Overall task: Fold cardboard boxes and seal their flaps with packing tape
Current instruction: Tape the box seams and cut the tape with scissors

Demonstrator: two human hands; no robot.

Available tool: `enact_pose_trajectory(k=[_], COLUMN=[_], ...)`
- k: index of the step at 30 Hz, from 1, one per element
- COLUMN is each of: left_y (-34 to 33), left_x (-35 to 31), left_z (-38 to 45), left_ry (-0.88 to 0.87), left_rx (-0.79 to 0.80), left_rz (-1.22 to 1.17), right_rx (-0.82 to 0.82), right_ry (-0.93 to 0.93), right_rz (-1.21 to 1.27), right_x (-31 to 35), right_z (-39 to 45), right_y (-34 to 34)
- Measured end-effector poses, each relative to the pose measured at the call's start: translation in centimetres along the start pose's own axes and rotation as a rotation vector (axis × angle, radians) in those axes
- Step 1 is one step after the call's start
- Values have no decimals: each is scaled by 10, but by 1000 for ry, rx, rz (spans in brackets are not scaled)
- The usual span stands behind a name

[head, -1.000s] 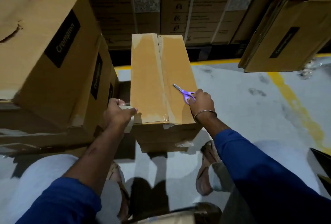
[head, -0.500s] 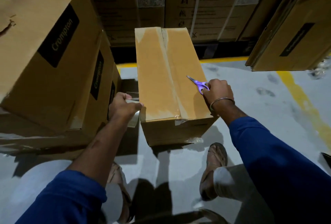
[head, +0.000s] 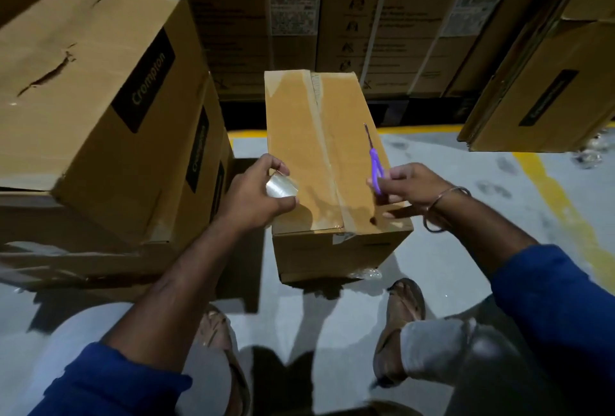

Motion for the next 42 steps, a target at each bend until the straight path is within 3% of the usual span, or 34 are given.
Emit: enact_pose_trajectory(k=[3,5,10,15,30,36,42], left_y=[-11,-18,-32,-39,-41,-33,-25], left_x=[-9,-12,-15,-9,5,-1,5], left_z=[-2,-3,-1,0,2,8,-3], left_ry=[-13,-22,-44,-42,68,136,184], left_rx=[108,167,241,300,369,374,560], left_rz=[-20,-22,18,80,85,-165,-164], right_rx=[262,299,122,-82,-201,-224,-354], right_ry=[72,99,215,214,268,173,23], right_rz=[281,376,368,368,294,437,484], right_x=[16,24,41,39,33,18,-25], right_z=[-29,-29,-12,4,15,16,12], right_y=[-32,-44,-52,-47,-42,-28,-2])
Point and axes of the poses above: each hand's wrist, its own z-axis towards the middle knuckle, its own y-axis out of the back of the hand, x = y × z, the point moved 7 cm from there along z, towards the middle knuckle, and after that the axes turned 15 degrees about -z, right-handed, at the moved point
